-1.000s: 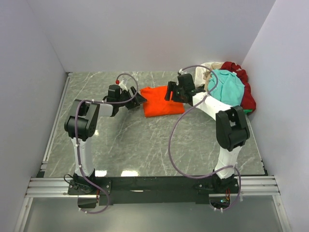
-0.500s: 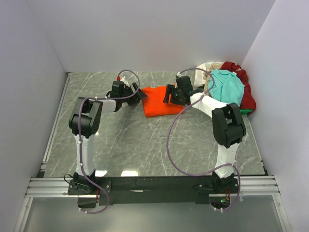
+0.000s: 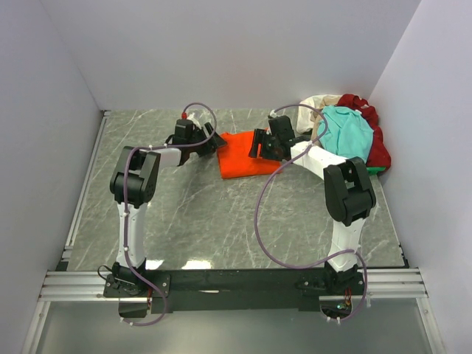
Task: Fold and stack the t-shirts
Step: Neatly place the folded tshirt to the corner
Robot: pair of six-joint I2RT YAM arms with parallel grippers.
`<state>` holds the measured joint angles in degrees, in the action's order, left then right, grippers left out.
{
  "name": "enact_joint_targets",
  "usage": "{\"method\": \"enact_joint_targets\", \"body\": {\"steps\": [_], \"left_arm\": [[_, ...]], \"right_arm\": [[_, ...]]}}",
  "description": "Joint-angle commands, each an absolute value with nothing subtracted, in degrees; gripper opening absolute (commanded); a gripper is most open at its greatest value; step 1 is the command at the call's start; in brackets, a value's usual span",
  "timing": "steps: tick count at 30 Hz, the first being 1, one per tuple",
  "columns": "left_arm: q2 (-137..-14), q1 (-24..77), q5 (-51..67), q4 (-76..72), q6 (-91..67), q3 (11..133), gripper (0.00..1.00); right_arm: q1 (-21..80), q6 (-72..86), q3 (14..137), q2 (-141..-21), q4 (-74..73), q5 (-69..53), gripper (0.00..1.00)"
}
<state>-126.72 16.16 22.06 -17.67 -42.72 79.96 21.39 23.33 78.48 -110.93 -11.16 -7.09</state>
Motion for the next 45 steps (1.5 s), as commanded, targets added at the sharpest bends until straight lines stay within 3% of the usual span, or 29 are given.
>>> {"method": "enact_joint_targets", "body": {"steps": [1, 8, 11, 12, 16, 17, 20, 33, 45], "left_arm": [[-128.58, 17.40, 21.62, -15.91, -42.19, 81.30, 0.75], [-129.55, 17.58, 22.50, -16.26, -43.07, 81.74, 0.66], [-129.46, 17.67, 21.80, -15.12, -42.37, 82.09, 0.56], [-129.38, 17.58, 21.45, -14.42, -42.19, 82.18, 0.46], [-128.85, 17.49, 18.56, -11.35, -40.70, 82.97, 0.27], [-128.67, 17.49, 17.94, -10.55, -39.91, 83.40, 0.15], [-127.71, 16.88, 17.05, -7.39, -39.11, 84.11, 0.01], [-121.03, 10.47, 12.57, 13.60, -25.58, 87.98, 0.00], [-116.11, -1.92, 6.60, 19.86, -20.22, 86.39, 0.00]], "right_arm": [[21.71, 24.08, 79.54, -110.39, -10.02, -8.00, 0.77], [21.80, 23.82, 78.66, -109.86, -10.11, -7.47, 0.77], [21.88, 23.82, 78.40, -109.69, -10.20, -7.65, 0.77], [21.88, 23.91, 78.14, -109.69, -10.20, -7.73, 0.77], [21.88, 23.82, 76.73, -108.20, -10.20, -7.65, 0.77], [21.88, 23.82, 76.47, -107.76, -10.54, -7.47, 0.77], [21.80, 23.73, 75.15, -105.56, -11.34, -6.86, 0.77], [21.88, 22.06, 70.84, -93.96, -13.98, -3.87, 0.77], [21.80, 21.01, 66.36, -88.95, -13.45, -5.36, 0.77]]}}
